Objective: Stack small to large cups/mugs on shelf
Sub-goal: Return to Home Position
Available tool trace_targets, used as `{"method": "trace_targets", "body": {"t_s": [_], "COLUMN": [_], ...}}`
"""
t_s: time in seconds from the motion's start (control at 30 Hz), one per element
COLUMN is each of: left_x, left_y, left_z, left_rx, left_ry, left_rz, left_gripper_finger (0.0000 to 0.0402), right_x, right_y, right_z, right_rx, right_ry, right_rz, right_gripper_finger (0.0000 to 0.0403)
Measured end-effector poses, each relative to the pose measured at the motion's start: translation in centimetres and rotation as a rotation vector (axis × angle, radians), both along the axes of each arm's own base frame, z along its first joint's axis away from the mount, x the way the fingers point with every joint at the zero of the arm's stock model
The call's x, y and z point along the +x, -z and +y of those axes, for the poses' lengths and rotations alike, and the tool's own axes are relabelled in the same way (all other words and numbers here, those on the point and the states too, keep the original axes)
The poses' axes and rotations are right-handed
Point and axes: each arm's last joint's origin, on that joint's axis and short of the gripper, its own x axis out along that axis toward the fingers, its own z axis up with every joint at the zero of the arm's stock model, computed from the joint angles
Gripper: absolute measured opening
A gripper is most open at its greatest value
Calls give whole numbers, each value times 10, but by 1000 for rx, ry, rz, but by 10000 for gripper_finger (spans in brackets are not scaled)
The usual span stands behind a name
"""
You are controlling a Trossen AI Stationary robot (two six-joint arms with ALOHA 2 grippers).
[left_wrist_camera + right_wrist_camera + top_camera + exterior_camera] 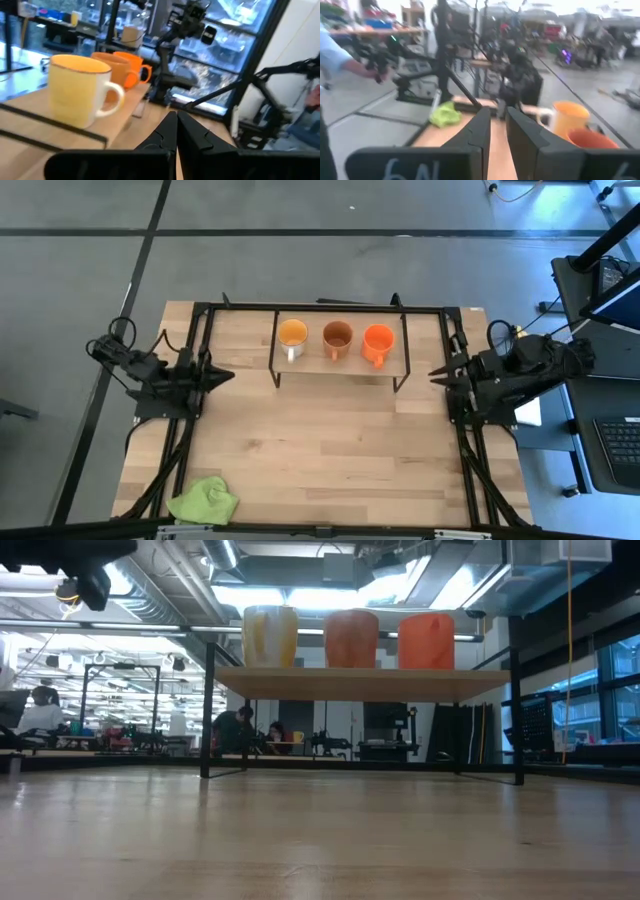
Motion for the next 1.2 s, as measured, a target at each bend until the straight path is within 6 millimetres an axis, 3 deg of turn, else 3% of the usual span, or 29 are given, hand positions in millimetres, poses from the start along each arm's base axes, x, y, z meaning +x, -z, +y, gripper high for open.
{"method": "trace_targets", "body": {"t_s": [0.13,0.4,0.7,0.9,1.2], "left_x": [-5,-12,-12,-12,-12], "left_y": [-4,-17,-14,-11,-8], "left_z": [4,9,11,12,12], "left_rx": [21,36,57,77,190], "left_ry": [-36,-85,-181,-190,-210], "left_rz": [57,36,74,99,141], "left_gripper_finger": [0,0,0,0,0], "right_x": [-5,-24,-49,-40,-18], "right_y": [7,8,26,68,104], "right_z": [-9,-20,-23,-23,-22], "right_rx": [6,-17,20,57,92], "right_ry": [81,163,199,196,194], "right_rz": [69,37,-6,-86,-82], "right_gripper_finger": [62,62,62,62,62]}}
